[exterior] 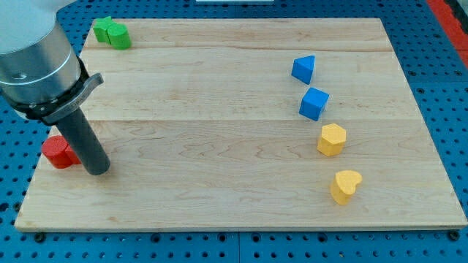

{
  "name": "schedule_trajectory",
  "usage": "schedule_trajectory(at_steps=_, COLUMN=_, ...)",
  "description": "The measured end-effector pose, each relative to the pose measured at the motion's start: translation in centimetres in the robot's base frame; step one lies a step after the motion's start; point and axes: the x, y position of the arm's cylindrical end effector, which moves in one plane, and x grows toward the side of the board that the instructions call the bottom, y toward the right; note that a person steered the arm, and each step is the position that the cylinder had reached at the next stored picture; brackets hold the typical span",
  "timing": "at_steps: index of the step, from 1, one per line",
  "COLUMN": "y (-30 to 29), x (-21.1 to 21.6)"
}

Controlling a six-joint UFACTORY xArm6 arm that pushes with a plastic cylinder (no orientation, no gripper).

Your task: Slide red star towards top center

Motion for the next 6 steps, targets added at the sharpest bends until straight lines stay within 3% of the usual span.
schedule_trajectory(at_steps=1, y=-3.0, x=1.2)
schedule_trajectory(at_steps=2, y=-8.8, x=-3.4)
schedule_trajectory(at_steps=3, y=0.7, x=-7.0)
schedule_trajectory(at_steps=4, y=5.8, x=-8.2)
schedule_trajectory(at_steps=5, y=-1.8, x=-5.3)
schedule_trajectory(at_steps=6, y=4.4, x=0.9)
